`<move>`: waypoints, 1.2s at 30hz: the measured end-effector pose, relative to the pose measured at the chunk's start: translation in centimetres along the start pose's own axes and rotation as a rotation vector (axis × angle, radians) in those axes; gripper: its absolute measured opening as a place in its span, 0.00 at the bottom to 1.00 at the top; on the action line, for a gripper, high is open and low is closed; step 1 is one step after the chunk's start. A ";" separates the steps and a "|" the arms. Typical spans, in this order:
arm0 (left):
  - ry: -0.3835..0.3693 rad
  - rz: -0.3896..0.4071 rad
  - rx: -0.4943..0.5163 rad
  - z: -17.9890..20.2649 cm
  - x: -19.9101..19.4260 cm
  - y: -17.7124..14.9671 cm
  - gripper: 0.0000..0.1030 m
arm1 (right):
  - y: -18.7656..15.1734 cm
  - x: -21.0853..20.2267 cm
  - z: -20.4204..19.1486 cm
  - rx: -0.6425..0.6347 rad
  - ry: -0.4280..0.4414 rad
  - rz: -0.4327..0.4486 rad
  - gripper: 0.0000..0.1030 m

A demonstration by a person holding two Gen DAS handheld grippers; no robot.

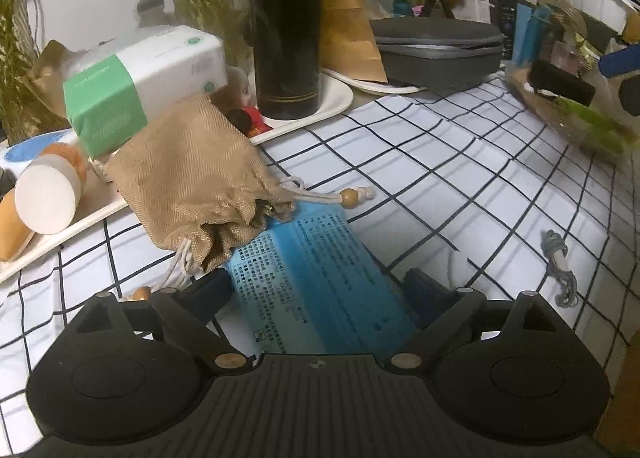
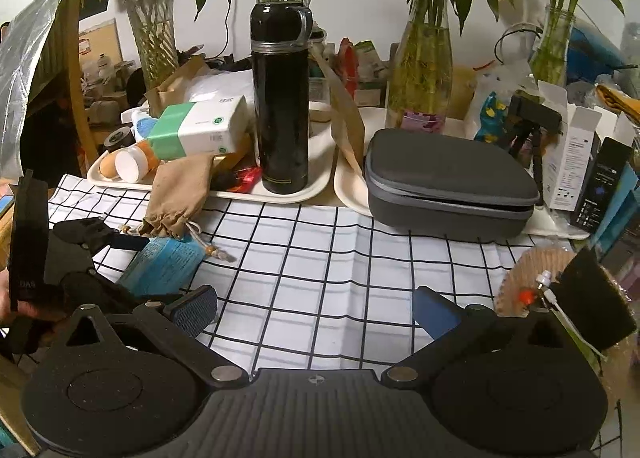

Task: Organize soft objects
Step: 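Lower the left tool onto the blue printed packet and close it, then lift the blue printed packet off the cloth with the left tool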

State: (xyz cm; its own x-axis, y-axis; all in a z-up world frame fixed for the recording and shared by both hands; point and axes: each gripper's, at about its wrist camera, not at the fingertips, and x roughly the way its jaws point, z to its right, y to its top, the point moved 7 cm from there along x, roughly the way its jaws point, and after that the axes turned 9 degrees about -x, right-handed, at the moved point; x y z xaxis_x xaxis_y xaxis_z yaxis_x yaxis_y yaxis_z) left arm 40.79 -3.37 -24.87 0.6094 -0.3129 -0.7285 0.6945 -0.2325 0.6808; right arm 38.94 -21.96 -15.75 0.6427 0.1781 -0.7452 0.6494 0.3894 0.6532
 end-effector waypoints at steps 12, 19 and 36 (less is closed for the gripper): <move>0.018 -0.024 -0.014 -1.5 -1.4 -0.9 0.89 | -0.9 0.6 0.7 -0.008 -0.037 -0.041 1.00; 0.035 -0.003 -0.038 -2.1 -2.3 -1.3 0.79 | -1.3 0.4 0.6 -0.033 -0.056 -0.050 1.00; -0.014 0.023 -0.044 -2.1 -3.3 -0.7 0.59 | -1.7 1.1 0.6 -0.038 -0.038 -0.093 1.00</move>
State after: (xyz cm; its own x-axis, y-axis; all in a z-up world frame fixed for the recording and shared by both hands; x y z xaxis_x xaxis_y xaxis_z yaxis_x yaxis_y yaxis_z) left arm 39.08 -0.29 -23.11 0.6199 -0.3306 -0.7116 0.6970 -0.1847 0.6929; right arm 38.81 -22.92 -17.63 0.5955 0.1058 -0.7964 0.6914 0.4373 0.5751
